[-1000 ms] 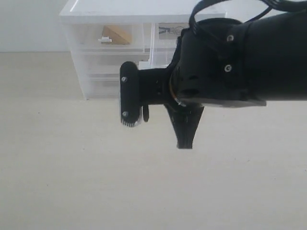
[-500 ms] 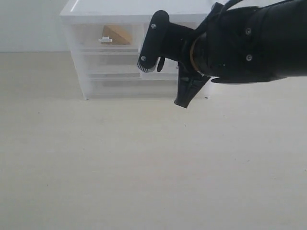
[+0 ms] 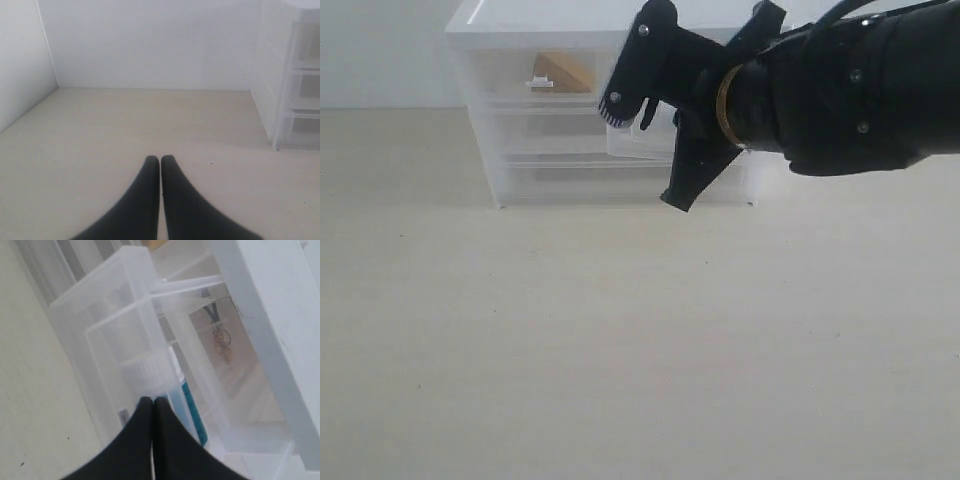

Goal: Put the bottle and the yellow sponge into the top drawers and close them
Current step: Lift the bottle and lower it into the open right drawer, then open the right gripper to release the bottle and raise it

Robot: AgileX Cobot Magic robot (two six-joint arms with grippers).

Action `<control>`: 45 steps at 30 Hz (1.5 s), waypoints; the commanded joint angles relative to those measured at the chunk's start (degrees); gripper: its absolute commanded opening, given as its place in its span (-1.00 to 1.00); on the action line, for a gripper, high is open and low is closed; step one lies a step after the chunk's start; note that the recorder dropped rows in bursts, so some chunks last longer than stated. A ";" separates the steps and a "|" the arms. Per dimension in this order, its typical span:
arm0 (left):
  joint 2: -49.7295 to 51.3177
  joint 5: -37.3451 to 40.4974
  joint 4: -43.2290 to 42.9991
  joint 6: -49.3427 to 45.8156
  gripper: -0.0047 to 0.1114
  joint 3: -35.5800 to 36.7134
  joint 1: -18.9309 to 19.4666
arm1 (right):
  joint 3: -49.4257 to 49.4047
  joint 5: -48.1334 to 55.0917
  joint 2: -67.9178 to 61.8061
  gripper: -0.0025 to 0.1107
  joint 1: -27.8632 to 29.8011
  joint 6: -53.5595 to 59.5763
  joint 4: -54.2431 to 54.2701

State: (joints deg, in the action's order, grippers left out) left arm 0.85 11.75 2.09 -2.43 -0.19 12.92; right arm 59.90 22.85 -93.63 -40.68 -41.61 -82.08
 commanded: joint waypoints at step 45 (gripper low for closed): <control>0.22 -0.21 0.40 0.52 -0.85 0.19 -0.14 | 4.18 4.34 6.58 -0.96 8.71 17.41 9.90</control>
State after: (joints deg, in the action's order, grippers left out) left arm 0.85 11.75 2.09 -2.43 -0.19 12.92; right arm 60.00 27.28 -89.50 -35.00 -22.67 -57.06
